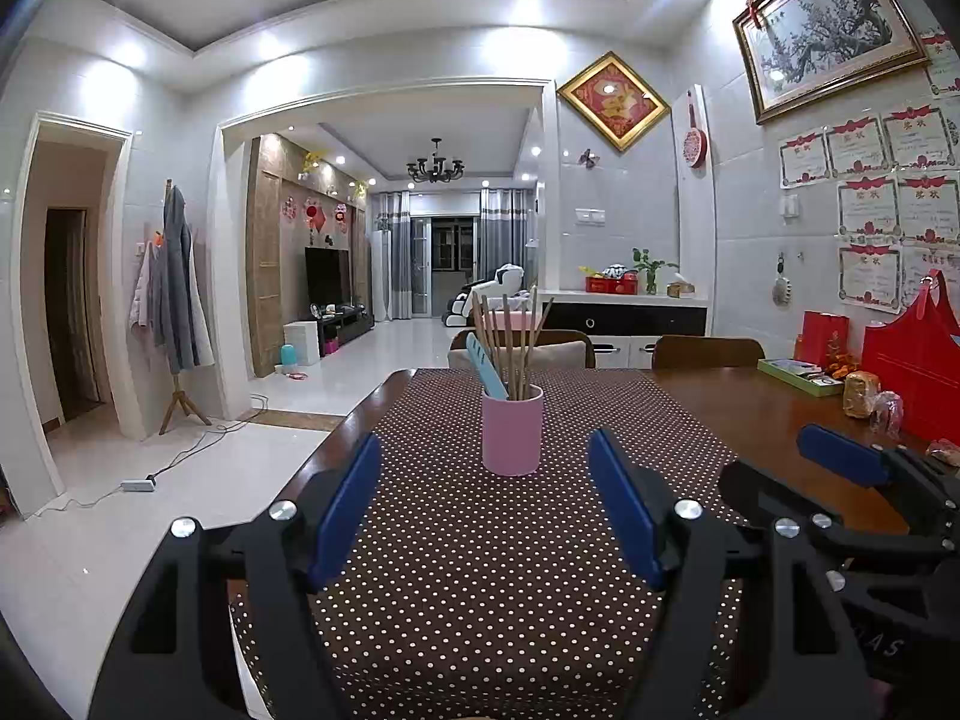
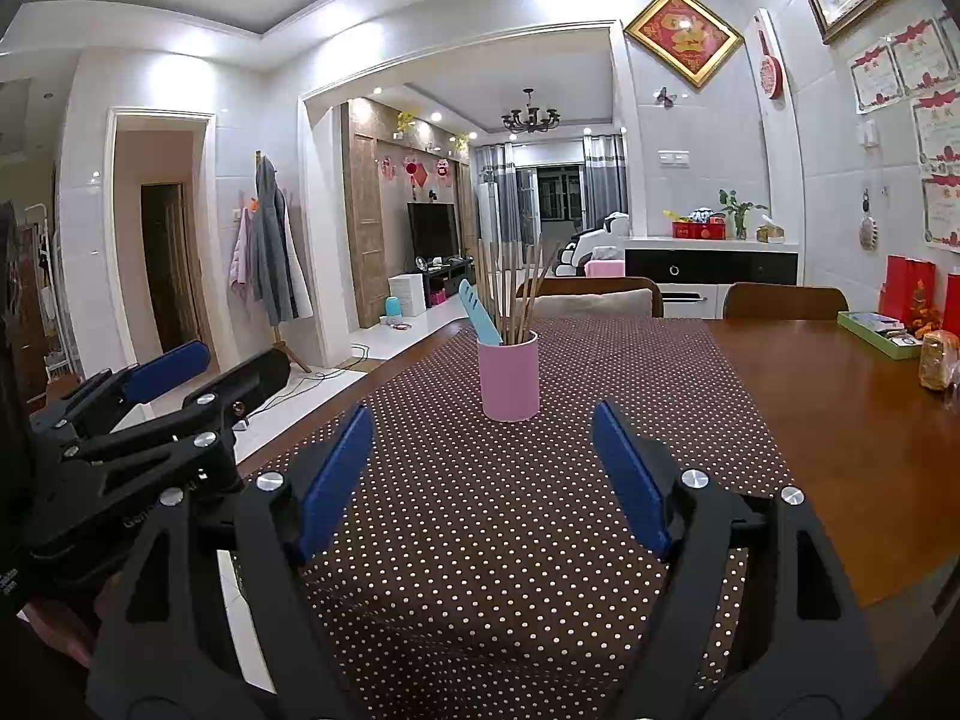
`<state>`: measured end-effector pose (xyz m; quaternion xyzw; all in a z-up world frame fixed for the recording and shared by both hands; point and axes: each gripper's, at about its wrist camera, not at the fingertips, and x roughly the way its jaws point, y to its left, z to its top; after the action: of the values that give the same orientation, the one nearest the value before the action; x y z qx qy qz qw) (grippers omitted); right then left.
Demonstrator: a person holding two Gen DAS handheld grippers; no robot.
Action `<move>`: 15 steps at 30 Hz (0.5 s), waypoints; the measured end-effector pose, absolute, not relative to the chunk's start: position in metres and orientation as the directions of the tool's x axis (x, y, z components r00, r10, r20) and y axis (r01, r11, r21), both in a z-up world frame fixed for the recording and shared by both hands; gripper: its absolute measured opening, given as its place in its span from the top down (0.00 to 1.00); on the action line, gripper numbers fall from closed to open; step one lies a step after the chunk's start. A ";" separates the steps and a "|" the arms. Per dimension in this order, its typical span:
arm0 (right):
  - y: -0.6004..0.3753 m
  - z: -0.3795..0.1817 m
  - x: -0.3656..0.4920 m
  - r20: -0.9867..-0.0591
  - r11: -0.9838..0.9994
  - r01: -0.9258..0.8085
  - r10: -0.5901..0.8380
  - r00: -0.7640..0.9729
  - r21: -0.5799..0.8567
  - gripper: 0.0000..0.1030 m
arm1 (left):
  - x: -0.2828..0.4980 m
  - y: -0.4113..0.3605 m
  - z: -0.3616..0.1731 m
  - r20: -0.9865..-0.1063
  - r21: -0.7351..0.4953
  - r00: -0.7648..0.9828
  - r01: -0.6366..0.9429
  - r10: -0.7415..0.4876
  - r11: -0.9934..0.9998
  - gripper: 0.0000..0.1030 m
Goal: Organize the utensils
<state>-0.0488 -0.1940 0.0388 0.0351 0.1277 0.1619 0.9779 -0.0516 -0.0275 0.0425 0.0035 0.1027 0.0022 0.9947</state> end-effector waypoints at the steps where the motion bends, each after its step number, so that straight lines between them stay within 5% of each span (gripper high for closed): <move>1: -0.194 0.039 -0.048 -0.240 0.945 -0.309 0.327 0.914 0.112 0.26 | -0.051 -0.028 0.042 -0.204 0.007 0.979 -0.003 0.005 1.000 0.32; 15: -0.195 0.035 -0.042 -0.265 0.941 -0.312 0.336 0.904 0.131 0.25 | -0.047 -0.026 0.040 -0.220 0.001 0.976 -0.003 0.003 1.000 0.30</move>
<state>-0.0420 -0.1955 0.0351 0.0430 0.1430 0.1663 0.9747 -0.0473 -0.0260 0.0395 0.0003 0.1107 0.0013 0.9939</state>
